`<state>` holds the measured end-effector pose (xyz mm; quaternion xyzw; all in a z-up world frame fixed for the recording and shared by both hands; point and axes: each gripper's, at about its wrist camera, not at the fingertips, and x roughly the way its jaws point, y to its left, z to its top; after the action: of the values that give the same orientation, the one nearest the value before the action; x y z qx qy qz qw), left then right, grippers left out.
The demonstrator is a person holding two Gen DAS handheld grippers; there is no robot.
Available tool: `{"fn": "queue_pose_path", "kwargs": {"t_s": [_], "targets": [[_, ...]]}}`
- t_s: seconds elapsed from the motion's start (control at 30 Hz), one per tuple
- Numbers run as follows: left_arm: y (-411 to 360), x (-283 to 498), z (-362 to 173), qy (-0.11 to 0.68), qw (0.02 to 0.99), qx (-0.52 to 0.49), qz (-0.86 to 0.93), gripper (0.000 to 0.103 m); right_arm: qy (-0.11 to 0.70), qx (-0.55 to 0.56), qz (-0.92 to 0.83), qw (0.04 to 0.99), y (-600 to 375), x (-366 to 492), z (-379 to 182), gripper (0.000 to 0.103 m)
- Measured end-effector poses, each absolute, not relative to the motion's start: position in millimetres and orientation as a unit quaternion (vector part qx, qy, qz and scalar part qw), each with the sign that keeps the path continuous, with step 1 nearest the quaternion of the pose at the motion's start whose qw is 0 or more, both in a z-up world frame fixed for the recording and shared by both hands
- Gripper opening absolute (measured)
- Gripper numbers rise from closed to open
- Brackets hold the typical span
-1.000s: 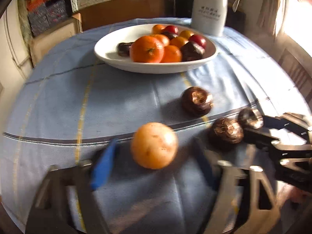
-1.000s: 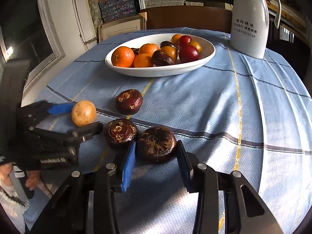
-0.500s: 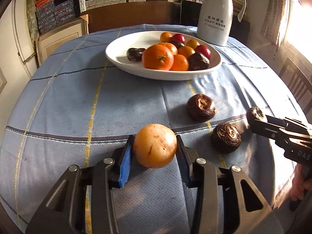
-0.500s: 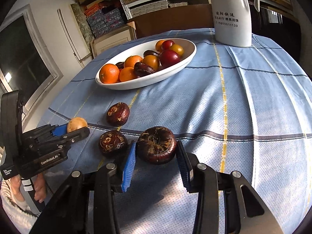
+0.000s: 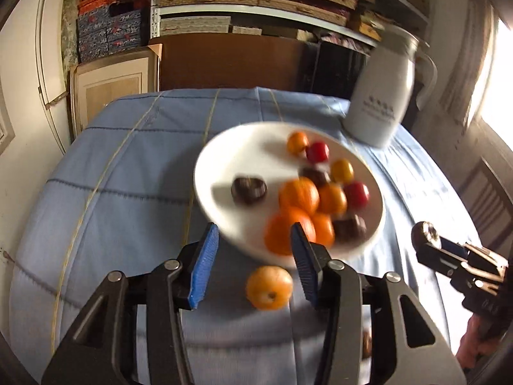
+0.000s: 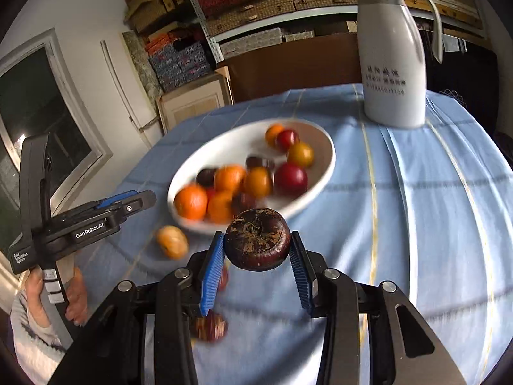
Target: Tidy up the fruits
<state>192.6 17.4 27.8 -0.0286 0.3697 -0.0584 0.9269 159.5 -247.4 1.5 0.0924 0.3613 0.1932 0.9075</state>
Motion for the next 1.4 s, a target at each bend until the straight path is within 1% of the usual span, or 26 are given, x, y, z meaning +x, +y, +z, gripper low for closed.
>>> {"fn": "queue_pose_path", "kwargs": {"t_s": [0.07,0.13,0.27,0.37,0.47,0.53,0.67,0.8,0.9,0.93,1.03,1.27,1.4], "targets": [[20,207,25,0.372,0.926,-0.034,-0.052,0.046,0.366,0.098,0.187,0.906,-242,182,1,0.041],[26,201,17,0.375,0.923,-0.053,-0.068,0.046,0.367,0.112,0.186,0.904,-242,195,-3,0.041],[25,179,-4,0.395,0.917,0.001,-0.064,0.048,0.381,0.126,0.19,0.896,-249,198,-16,0.041],[20,173,-11,0.4,0.911,0.002,-0.094,0.049,0.378,0.136,0.192,0.895,-251,194,-16,0.041],[11,172,-19,0.4,0.912,0.03,-0.087,0.052,0.37,0.135,0.193,0.899,-253,190,-13,0.041],[11,175,-23,0.403,0.91,0.024,-0.092,0.053,0.37,0.14,0.195,0.898,-255,190,-14,0.041],[8,182,-28,0.41,0.906,0.011,-0.107,0.054,0.372,0.144,0.196,0.896,-256,190,-14,0.041],[-7,180,-35,0.415,0.902,0.045,-0.109,0.053,0.373,0.142,0.198,0.895,-255,189,-15,0.041],[-10,184,-43,0.422,0.9,0.057,-0.096,0.052,0.374,0.141,0.198,0.895,-254,189,-15,0.041],[-9,186,-45,0.425,0.899,0.057,-0.091,0.048,0.374,0.14,0.198,0.895,-253,189,-15,0.041],[-5,188,-46,0.426,0.899,0.051,-0.089,0.041,0.375,0.138,0.199,0.895,-252,189,-15,0.041],[-7,179,-39,0.402,0.911,0.068,-0.053,0.04,0.378,0.134,0.198,0.894,-250,187,-17,0.041],[-9,161,-18,0.362,0.928,0.078,-0.037,0.04,0.376,0.133,0.198,0.895,-250,186,-16,0.041]]}}
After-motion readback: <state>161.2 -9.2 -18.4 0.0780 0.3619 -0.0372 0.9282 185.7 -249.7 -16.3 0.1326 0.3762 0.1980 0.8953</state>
